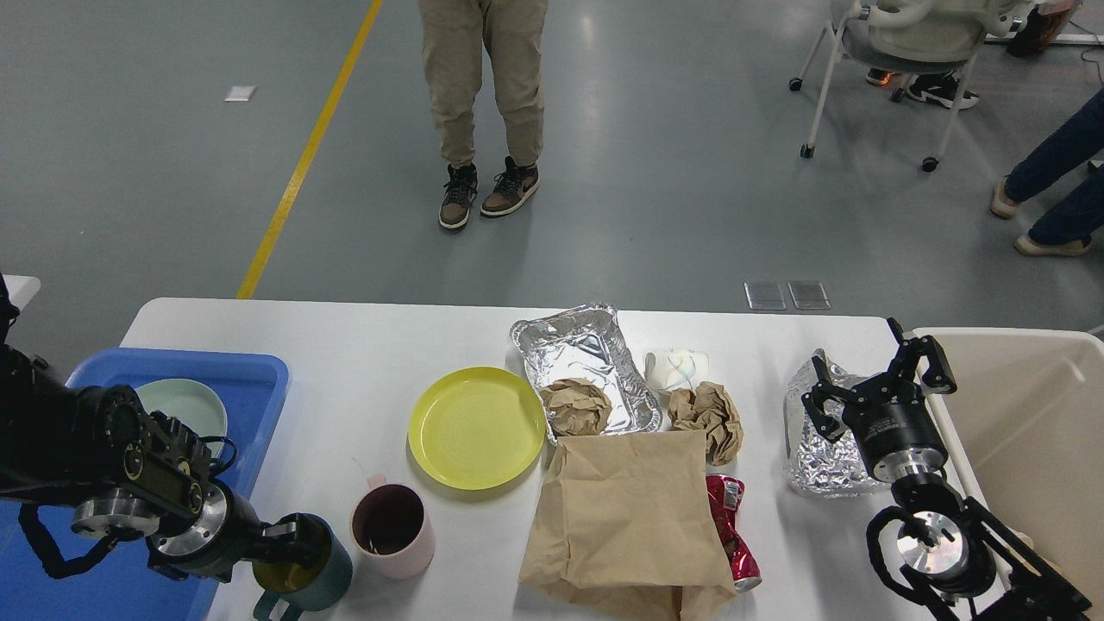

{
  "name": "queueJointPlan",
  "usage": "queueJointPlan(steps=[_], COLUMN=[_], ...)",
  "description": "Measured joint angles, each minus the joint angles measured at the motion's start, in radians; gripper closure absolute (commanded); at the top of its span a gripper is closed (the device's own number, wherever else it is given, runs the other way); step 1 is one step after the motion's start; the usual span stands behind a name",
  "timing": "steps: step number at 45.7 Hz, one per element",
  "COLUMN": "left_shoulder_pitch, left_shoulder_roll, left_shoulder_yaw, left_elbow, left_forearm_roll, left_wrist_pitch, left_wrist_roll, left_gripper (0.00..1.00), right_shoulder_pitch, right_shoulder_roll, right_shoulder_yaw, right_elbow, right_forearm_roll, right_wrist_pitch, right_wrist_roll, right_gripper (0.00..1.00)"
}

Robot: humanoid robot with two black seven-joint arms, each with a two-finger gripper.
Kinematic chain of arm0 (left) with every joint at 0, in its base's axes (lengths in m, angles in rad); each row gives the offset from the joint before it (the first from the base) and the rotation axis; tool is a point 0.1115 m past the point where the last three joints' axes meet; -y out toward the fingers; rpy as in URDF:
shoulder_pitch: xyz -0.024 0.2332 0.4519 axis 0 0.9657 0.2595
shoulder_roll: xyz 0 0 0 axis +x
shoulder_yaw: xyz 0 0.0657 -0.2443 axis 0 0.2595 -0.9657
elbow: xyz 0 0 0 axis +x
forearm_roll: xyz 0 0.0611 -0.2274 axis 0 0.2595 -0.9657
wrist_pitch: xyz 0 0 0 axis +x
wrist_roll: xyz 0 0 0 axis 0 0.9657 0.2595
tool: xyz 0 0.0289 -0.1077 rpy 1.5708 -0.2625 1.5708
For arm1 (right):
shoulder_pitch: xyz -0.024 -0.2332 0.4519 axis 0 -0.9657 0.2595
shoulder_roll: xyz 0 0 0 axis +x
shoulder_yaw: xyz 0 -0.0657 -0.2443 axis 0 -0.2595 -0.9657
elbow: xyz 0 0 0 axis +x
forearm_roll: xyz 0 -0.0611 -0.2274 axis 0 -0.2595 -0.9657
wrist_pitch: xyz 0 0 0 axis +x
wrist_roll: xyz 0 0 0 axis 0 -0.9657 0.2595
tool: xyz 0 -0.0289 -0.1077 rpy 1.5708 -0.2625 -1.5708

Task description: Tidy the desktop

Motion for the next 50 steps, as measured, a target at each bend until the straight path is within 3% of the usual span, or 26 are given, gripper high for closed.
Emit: queueJointPlan(steps=[5, 9, 13, 22, 41, 50], left_shoulder_pitch=[0.011, 0.019, 0.025, 0.039, 0.036, -0.075], left_shoulder_roll=[-0.001, -0.001, -0.001, -0.001, 0.005, 0.056], left_shoulder_yaw=[0.000, -0.002, -0.004, -0.008, -0.010, 0.011], left_elbow=[0.011, 0.024, 0.029, 0.030, 0.025, -0.008], left_forearm_roll=[0.001, 0.001, 0.007, 0.063, 0.086, 0.086], left_wrist_pitch=[0.025, 0.031, 0.032, 0.015, -0.008, -0.151], left_wrist_roll=[0.001, 0.002, 0.001, 0.007, 0.021, 0.009], left_gripper=[0.35, 0.43, 0.70, 1.00, 1.00, 1.00], right_shoulder_pitch=[0.000, 0.000, 0.000, 0.000, 0.000, 0.000], right_shoulder_roll=[0.000, 0.000, 0.000, 0.000, 0.000, 0.000], right_shoulder_yaw=[0.000, 0.000, 0.000, 0.000, 0.000, 0.000], right_elbow=[0.000, -0.001, -0.001, -0.001, 0.000, 0.000], right_forearm_roll=[0.000, 0.000, 0.000, 0.000, 0.000, 0.000], right_wrist_pitch=[0.000, 0.000, 0.000, 0.000, 0.000, 0.000], right_wrist_roll=[0.000, 0.000, 0.000, 0.000, 0.000, 0.000], right_gripper=[0.00, 0.00, 0.00, 0.00, 0.00, 0.00])
